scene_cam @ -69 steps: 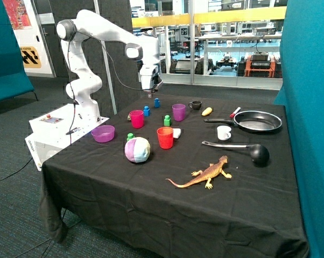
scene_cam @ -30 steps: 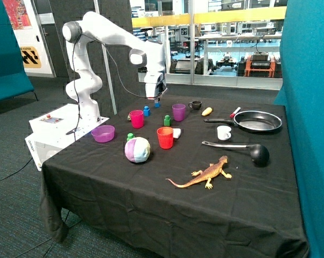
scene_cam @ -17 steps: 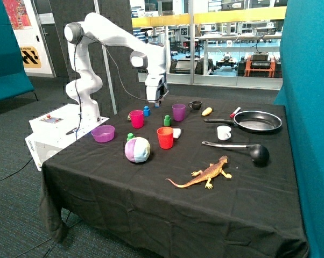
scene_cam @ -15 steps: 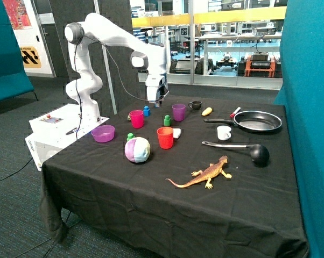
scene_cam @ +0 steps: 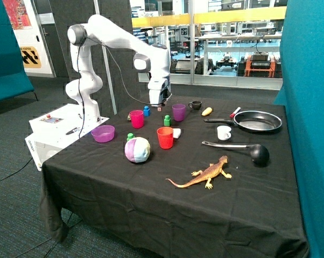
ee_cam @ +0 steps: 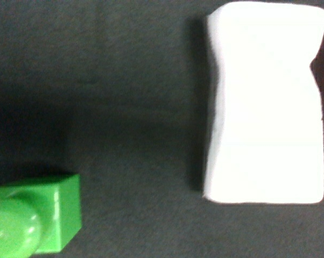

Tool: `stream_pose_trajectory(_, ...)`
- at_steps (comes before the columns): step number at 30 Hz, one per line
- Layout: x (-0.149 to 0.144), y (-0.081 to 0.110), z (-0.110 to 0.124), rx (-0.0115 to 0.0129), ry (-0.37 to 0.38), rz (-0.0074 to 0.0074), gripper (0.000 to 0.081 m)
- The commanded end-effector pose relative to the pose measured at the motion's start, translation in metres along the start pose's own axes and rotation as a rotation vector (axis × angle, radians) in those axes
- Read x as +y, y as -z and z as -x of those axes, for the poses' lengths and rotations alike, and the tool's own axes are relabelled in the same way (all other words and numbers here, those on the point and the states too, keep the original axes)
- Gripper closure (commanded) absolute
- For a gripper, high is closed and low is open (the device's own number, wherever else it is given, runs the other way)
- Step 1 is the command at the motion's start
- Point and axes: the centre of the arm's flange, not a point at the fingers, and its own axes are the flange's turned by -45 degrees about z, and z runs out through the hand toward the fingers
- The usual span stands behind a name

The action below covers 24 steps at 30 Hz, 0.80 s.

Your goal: Stack the cups

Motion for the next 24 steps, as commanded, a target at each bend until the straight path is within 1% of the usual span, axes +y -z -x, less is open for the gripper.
stream_pose_trajectory(1, 0.018, -0.004, -0.013, -0.0044, -0.028, -0.0039, 0.0243)
stream_pose_trajectory(3, 0.021, -0.006, -0.015, -0.0044, -0.036, -0.0039, 0.0229)
stream_pose_trajectory(6, 0.029, -0.011, -0.018, -0.0045, -0.053, -0.0038, 0.0260)
stream_pose_trajectory(11, 0.037, -0.018, -0.021, -0.0045, -0.074, -0.0038, 0.0278)
stream_pose_trajectory(13, 0.040, -0.019, -0.022, -0.0045, -0.077, -0.0038, 0.0285)
stream_pose_trajectory(14, 0.042, -0.020, -0.023, -0.0045, -0.065, -0.0038, 0.0282)
stream_pose_trajectory(15, 0.043, -0.021, -0.023, -0.0045, -0.080, -0.0038, 0.0281)
stream_pose_trajectory(19, 0.046, -0.021, -0.027, -0.0045, -0.079, -0.0038, 0.0285)
stream_pose_trajectory(20, 0.046, -0.021, -0.027, -0.0045, -0.065, -0.0038, 0.0284)
stream_pose_trajectory(21, 0.047, -0.021, -0.028, -0.0045, -0.078, -0.0038, 0.0289)
stream_pose_trajectory(24, 0.052, -0.019, -0.034, -0.0045, -0.080, -0.0038, 0.0296)
